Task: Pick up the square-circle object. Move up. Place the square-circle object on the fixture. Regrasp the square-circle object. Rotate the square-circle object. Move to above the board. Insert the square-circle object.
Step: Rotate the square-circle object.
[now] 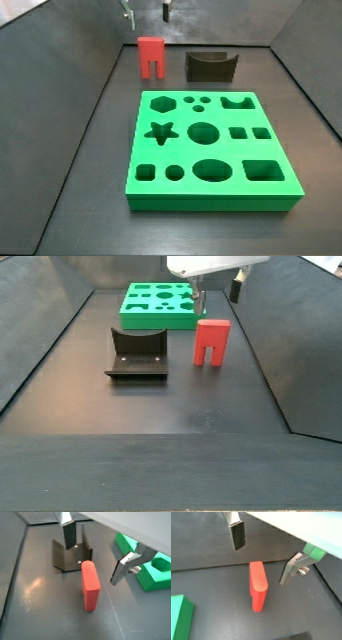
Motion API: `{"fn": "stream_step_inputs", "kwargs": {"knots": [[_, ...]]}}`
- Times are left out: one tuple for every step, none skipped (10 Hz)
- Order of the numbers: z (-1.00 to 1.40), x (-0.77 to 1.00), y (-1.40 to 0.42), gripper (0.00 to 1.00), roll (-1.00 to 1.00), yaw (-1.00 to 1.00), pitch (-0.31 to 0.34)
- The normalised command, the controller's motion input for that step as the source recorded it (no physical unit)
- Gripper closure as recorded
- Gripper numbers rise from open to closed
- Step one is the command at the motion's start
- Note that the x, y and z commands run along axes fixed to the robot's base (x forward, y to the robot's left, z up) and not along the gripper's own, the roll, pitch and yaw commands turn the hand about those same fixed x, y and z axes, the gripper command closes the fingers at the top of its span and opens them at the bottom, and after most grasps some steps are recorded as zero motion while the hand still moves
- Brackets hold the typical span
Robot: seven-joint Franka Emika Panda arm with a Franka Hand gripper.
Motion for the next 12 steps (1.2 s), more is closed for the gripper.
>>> {"fn": "stream_step_inputs", "kwargs": {"knots": [[-0.03,0.03,0.00,0.00,0.00,1.00,0.004],[-0.03,0.03,0.00,0.00,0.00,1.00,0.004],[-0.03,0.03,0.00,0.00,0.00,1.00,0.005],[-0.03,0.03,0.00,0.00,0.00,1.00,0.005],[-0.03,0.03,0.00,0.00,0.00,1.00,0.005],[-0.03,0.03,0.00,0.00,0.00,1.00,0.005],[-0.03,0.03,0.00,0.00,0.00,1.00,0.005],[-0.03,0.03,0.00,0.00,0.00,1.00,0.005],[-0.03,0.03,0.00,0.00,0.00,1.00,0.005],[-0.03,0.03,0.00,0.00,0.00,1.00,0.006],[-0.03,0.03,0.00,0.00,0.00,1.00,0.006],[-0.03,0.03,0.00,0.00,0.00,1.00,0.006]]}}
